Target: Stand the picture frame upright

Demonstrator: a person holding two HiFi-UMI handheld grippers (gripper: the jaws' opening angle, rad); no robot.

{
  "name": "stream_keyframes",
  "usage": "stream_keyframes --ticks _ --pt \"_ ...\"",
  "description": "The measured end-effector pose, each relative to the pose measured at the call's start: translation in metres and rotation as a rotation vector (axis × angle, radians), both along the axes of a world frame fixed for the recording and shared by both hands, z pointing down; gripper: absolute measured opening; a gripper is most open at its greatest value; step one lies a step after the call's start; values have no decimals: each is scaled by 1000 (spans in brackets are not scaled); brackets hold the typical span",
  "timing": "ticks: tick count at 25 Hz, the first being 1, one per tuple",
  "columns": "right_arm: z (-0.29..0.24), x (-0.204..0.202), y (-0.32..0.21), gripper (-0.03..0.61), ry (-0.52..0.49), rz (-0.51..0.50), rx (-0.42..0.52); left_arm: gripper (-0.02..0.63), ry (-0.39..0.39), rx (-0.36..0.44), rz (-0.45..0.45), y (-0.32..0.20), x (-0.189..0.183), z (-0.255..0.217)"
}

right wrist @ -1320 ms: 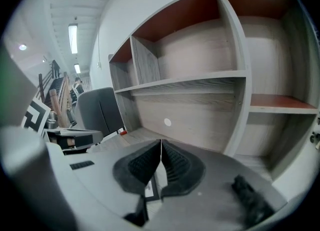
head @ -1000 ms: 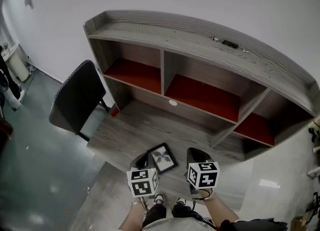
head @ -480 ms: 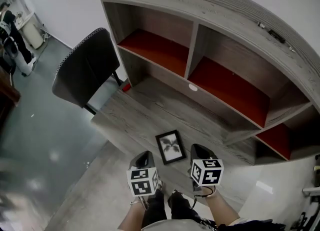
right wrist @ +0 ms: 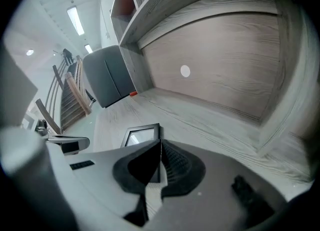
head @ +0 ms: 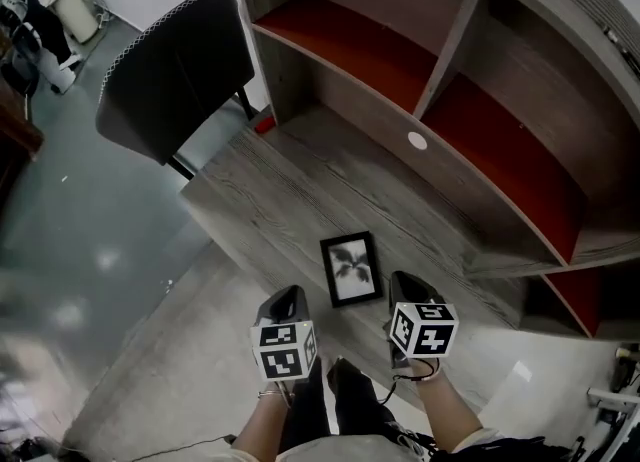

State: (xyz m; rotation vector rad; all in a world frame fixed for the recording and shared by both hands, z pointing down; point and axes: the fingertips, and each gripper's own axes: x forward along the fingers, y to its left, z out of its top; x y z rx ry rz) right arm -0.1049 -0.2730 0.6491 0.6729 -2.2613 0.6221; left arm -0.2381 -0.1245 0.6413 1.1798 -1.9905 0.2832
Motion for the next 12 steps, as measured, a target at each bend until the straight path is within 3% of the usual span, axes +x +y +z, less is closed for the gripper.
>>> stream_keyframes --ticks 12 --pt "18 -25 -2 35 -6 -85 -49 12 32 -17 -48 -3 -10 18"
